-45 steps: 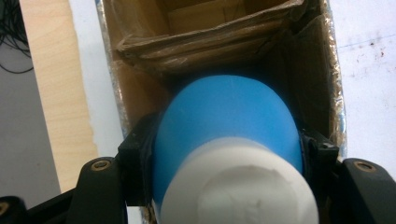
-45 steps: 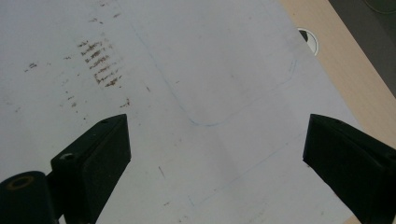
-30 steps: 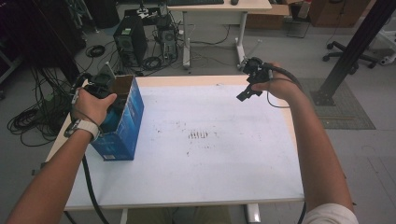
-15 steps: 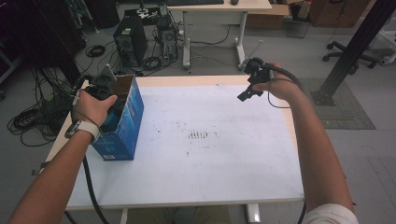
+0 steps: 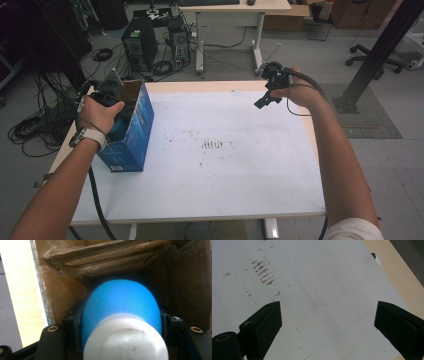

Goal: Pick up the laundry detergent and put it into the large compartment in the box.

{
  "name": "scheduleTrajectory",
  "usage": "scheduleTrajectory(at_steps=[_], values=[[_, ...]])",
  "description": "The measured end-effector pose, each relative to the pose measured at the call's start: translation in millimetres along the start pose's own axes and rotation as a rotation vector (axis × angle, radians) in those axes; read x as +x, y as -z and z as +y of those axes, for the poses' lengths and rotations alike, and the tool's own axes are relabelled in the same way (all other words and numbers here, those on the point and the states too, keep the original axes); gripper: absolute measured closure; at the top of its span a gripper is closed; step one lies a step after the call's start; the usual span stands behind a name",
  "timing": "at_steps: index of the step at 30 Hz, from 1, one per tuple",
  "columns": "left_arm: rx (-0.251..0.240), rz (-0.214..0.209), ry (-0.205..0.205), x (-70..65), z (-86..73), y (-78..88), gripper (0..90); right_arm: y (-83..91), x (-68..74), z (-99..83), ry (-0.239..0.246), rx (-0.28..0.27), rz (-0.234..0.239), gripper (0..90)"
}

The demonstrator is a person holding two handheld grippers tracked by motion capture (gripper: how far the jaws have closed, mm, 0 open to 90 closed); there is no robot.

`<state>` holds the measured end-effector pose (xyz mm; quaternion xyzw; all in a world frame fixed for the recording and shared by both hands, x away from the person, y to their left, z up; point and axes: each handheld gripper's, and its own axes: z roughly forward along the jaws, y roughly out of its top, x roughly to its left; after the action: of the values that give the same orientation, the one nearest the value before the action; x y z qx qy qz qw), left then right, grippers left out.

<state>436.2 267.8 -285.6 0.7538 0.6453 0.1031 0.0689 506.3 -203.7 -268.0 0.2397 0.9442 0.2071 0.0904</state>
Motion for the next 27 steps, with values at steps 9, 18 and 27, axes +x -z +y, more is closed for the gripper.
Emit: scheduleTrajectory(at_steps=[9, 18, 27], values=[[0.01, -0.01, -0.009, -1.3, 1.2, -1.6, 29.7, -1.6, 0.8, -0.4, -0.005, 0.01, 0.003, 7.7], [0.014, -0.014, -0.024, -3.7, 1.1, -2.3, 24.4, -0.6, 0.9, -1.0, -0.005, 0.01, 0.002, 7.7], [-0.003, 0.0, -0.041, -5.2, -0.2, -0.2, 23.2, -1.1, 1.6, -0.7, -0.006, 0.01, 0.005, 7.7]])
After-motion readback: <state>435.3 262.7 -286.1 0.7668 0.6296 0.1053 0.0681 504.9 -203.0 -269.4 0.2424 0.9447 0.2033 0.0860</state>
